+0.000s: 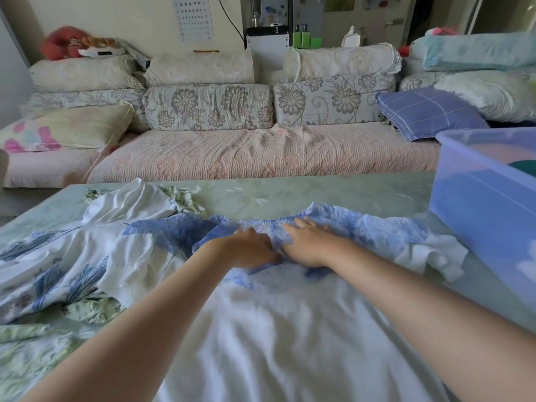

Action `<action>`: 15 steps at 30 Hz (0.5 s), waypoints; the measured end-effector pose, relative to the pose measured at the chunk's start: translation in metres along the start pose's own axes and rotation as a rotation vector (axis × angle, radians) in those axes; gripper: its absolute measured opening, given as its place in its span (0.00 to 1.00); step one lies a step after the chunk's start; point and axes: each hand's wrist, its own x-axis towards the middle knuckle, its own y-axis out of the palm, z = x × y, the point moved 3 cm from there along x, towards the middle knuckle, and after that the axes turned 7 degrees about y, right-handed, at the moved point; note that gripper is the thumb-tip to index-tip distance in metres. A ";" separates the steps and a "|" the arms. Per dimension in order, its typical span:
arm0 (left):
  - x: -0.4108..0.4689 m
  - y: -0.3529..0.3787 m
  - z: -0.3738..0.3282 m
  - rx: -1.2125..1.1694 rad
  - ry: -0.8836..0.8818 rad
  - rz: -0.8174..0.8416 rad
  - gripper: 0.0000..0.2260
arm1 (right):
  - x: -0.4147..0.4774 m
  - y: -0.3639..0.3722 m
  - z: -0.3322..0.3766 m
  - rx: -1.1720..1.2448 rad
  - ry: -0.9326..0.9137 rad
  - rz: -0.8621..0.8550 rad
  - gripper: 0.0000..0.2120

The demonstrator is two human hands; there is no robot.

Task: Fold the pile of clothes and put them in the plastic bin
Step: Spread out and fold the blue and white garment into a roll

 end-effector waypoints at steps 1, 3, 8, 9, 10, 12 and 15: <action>-0.006 0.005 -0.002 -0.118 -0.026 0.083 0.34 | -0.006 0.006 0.004 0.068 -0.016 0.105 0.44; -0.016 0.019 0.002 -0.270 -0.041 0.156 0.41 | -0.018 0.022 0.006 0.050 -0.035 0.198 0.42; -0.042 0.060 0.002 -0.178 -0.075 0.040 0.48 | -0.041 0.039 0.004 -0.124 0.007 -0.035 0.35; -0.045 0.061 -0.001 -0.174 -0.085 -0.018 0.47 | -0.045 0.038 0.005 -0.148 0.014 -0.062 0.35; -0.048 0.060 -0.002 -0.170 -0.099 -0.079 0.47 | -0.049 0.036 0.006 -0.167 0.019 -0.079 0.34; -0.056 0.055 -0.006 -0.143 -0.091 -0.215 0.45 | -0.059 0.032 0.007 -0.162 0.023 -0.101 0.34; -0.071 0.044 -0.020 -0.034 0.053 -0.529 0.32 | -0.079 0.028 0.005 -0.060 -0.002 -0.160 0.34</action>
